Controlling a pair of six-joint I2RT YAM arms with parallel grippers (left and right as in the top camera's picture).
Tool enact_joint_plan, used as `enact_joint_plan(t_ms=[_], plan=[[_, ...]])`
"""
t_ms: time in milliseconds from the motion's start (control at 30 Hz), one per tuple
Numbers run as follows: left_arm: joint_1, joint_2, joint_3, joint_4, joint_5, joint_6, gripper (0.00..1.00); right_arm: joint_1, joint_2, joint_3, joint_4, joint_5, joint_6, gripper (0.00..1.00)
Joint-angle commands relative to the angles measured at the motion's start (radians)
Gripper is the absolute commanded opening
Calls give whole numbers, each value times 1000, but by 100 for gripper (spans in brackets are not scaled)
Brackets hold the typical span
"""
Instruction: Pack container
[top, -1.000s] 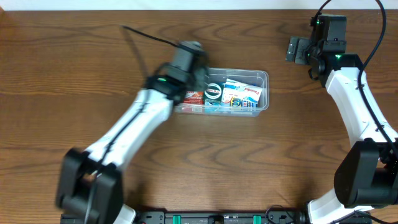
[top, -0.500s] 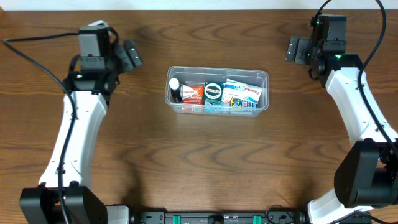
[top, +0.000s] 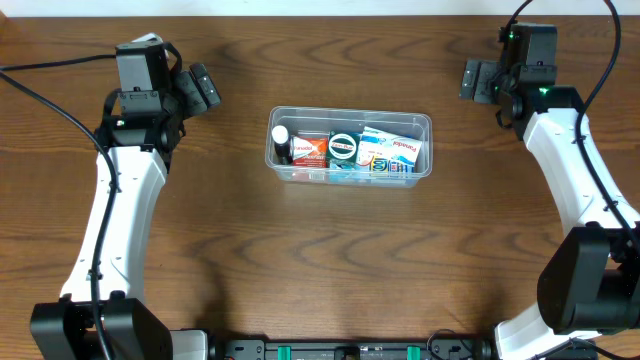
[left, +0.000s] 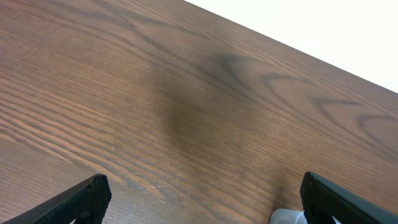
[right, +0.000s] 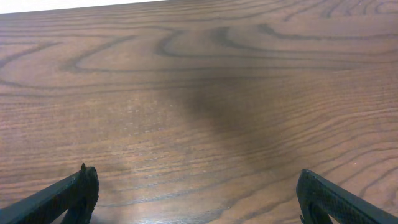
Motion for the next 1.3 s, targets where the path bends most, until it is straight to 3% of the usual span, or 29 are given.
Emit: enact_joint_plan(t_ms=[0,967,1267], plan=[[3,-1,18,-3,-8,6,98,-1,-10,8,0,14,18,99],[3,-1,18,-3,-8,6,98,0,-10,0,-2,14,18,99],[3,-1,18,-3,-8,6,98,114,-240,0,-136,24,6,99]])
